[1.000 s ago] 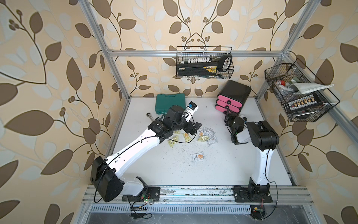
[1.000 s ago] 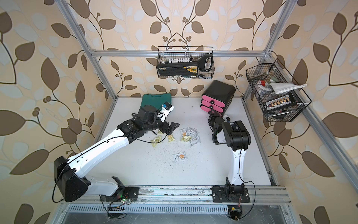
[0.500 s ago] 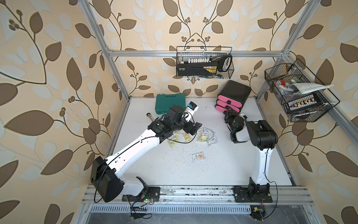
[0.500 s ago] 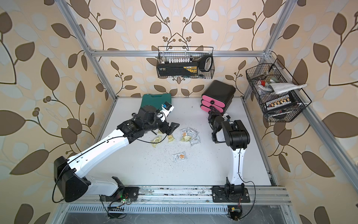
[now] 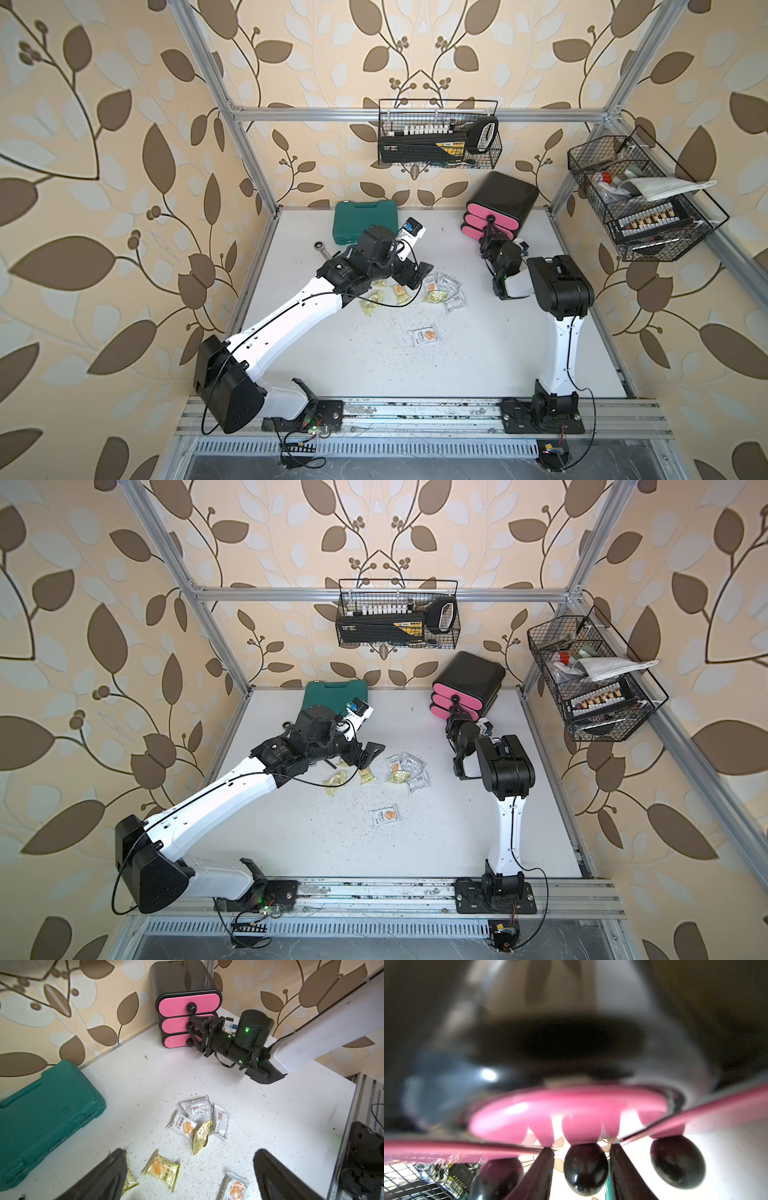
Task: Place the cookies into the drawer by color
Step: Open the drawer in the storage box.
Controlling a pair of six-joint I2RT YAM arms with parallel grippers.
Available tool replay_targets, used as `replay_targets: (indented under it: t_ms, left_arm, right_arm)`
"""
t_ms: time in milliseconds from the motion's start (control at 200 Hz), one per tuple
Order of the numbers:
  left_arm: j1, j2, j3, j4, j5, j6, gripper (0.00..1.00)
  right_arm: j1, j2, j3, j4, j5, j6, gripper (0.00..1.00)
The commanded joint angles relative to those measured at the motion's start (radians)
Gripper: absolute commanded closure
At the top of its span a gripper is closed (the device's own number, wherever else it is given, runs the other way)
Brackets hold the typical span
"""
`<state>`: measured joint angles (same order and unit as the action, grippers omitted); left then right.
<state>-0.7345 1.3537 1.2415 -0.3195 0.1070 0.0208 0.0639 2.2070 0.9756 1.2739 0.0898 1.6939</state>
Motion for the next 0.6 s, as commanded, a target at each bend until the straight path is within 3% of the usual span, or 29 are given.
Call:
replay_targets:
  t_ms: [0,455,595]
  left_arm:
    - [-0.008,-0.036,0.012,0.020,-0.001,0.010,0.02]
    - [-0.008,-0.036,0.012,0.020,0.001,0.010,0.02]
    - [-0.008,-0.036,0.012,0.020,0.003,0.010,0.02]
  right_arm:
    - [-0.004,0.026,0.027,-0.024,0.002,-0.017,0.55]
    - [-0.008,0.013,-0.006,-0.036,-0.014,-0.048,0.77]
    - [-0.001,-0.038,-0.057,-0.031,-0.032,-0.077,0.78]
